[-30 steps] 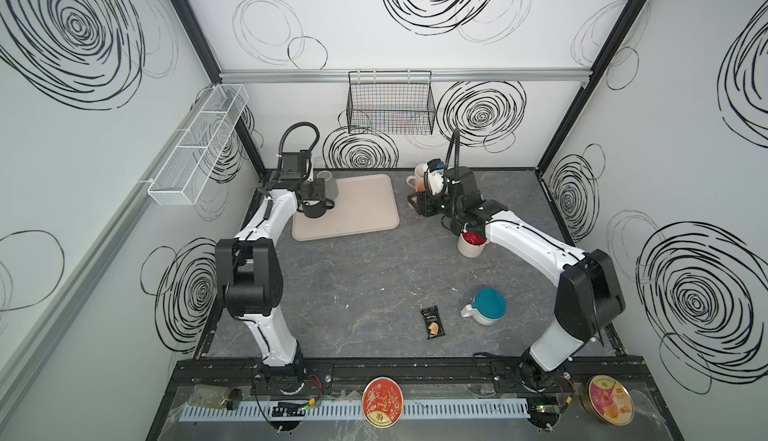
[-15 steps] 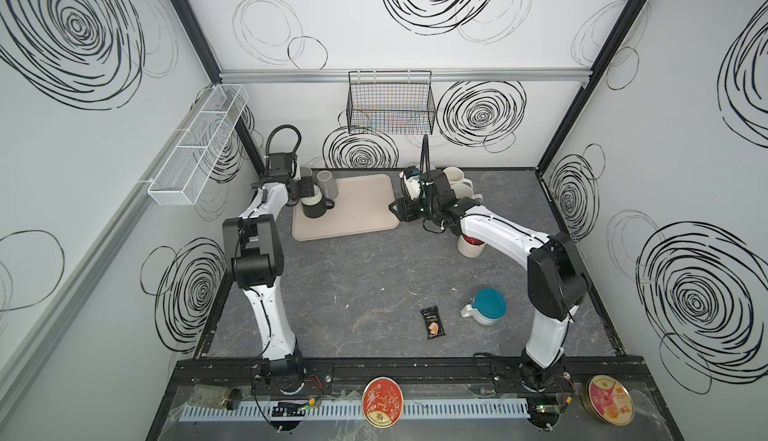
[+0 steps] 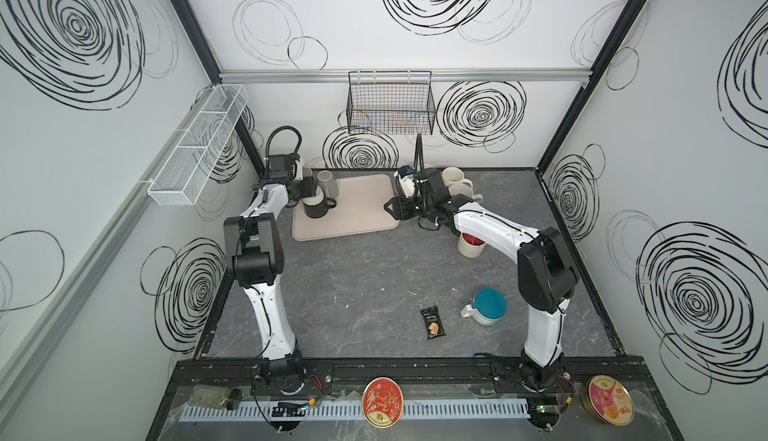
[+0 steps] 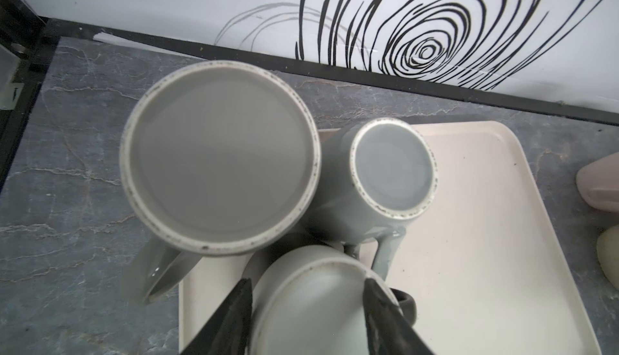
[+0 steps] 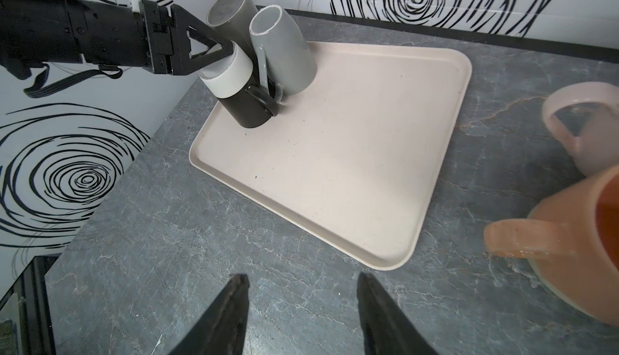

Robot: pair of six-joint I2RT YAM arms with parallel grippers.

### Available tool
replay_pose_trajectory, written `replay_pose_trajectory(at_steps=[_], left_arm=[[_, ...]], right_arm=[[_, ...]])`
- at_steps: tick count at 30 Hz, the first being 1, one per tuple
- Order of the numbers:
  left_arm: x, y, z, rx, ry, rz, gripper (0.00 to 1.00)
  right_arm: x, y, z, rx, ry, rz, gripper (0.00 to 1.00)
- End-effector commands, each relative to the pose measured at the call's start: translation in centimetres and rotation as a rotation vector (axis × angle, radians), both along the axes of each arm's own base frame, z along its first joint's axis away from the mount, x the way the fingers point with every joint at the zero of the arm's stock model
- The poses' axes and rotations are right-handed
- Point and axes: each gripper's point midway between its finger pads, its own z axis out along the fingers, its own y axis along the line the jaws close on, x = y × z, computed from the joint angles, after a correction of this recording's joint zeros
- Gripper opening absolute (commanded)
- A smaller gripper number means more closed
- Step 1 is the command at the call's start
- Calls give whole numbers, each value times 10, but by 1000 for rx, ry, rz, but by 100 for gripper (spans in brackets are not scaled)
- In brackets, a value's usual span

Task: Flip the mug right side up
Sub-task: 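Move the right gripper toward the tray's upside-down mugs while the left gripper withdraws, then grasp the upside-down black mug's handle with the right gripper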

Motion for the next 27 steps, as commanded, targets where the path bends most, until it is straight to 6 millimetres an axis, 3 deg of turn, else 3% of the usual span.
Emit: replay_pose_trajectory(at_steps=[1,8,16,27], left_arm=[[-19,-19,-6,-40,38,-52,54],[-35,-42,-15,-31,99,-149,53],[-47,-83,-15,-21,139,-276,52],[-50,-166,-13,9,145,-493,52]], right_arm=[[-7,14,3,4,0,55,56],[-15,25,-8,19,36,111,56],[-17,32,-22,4,68,154,56],[1,34,-51,-120,50,188,58]])
